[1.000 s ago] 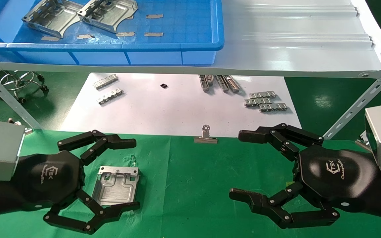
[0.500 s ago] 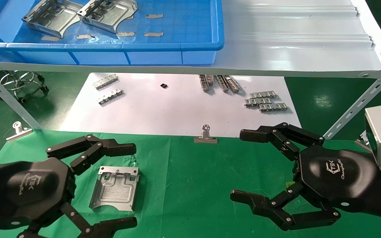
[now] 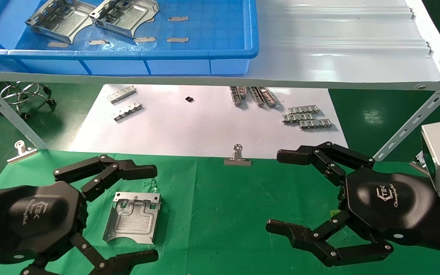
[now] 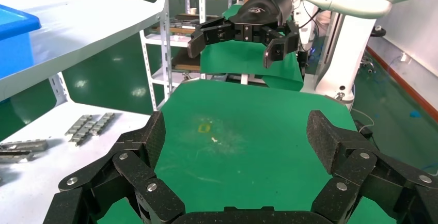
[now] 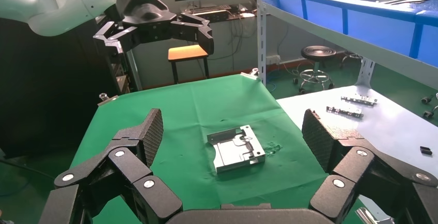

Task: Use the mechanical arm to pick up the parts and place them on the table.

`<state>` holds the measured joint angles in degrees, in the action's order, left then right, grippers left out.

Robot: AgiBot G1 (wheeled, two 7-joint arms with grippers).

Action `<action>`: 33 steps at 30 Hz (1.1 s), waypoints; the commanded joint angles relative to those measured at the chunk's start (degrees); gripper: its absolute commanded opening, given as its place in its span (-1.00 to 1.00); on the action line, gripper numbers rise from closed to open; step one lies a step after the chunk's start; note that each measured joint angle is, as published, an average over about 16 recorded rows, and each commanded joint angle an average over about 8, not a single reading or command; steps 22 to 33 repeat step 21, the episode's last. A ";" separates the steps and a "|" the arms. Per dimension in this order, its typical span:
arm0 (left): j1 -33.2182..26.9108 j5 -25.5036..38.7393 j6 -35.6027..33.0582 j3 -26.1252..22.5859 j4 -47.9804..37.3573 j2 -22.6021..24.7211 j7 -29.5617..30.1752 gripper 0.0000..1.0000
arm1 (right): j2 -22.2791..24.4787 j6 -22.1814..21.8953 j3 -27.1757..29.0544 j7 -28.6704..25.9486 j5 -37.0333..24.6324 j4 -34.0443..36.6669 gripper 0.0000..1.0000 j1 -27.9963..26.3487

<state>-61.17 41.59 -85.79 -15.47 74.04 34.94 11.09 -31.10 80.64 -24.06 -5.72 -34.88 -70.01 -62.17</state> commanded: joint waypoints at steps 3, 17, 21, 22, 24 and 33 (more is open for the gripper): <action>-0.14 0.07 0.03 -0.20 -0.16 0.01 -0.14 1.00 | 0.00 0.00 0.00 0.00 0.00 0.00 1.00 0.00; -0.35 0.22 0.07 -0.49 -0.43 0.06 -0.34 1.00 | 0.00 0.00 0.00 0.00 0.00 0.00 1.00 0.00; -0.36 0.23 0.08 -0.52 -0.45 0.07 -0.36 1.00 | 0.00 0.00 0.00 0.00 0.00 0.00 1.00 0.00; -0.36 0.23 0.08 -0.52 -0.45 0.07 -0.36 1.00 | 0.00 0.00 0.00 0.00 0.00 0.00 1.00 0.00; -0.36 0.23 0.08 -0.52 -0.45 0.07 -0.36 1.00 | 0.00 0.00 0.00 0.00 0.00 0.00 1.00 0.00; -0.36 0.23 0.08 -0.52 -0.45 0.07 -0.36 1.00 | 0.00 0.00 0.00 0.00 0.00 0.00 1.00 0.00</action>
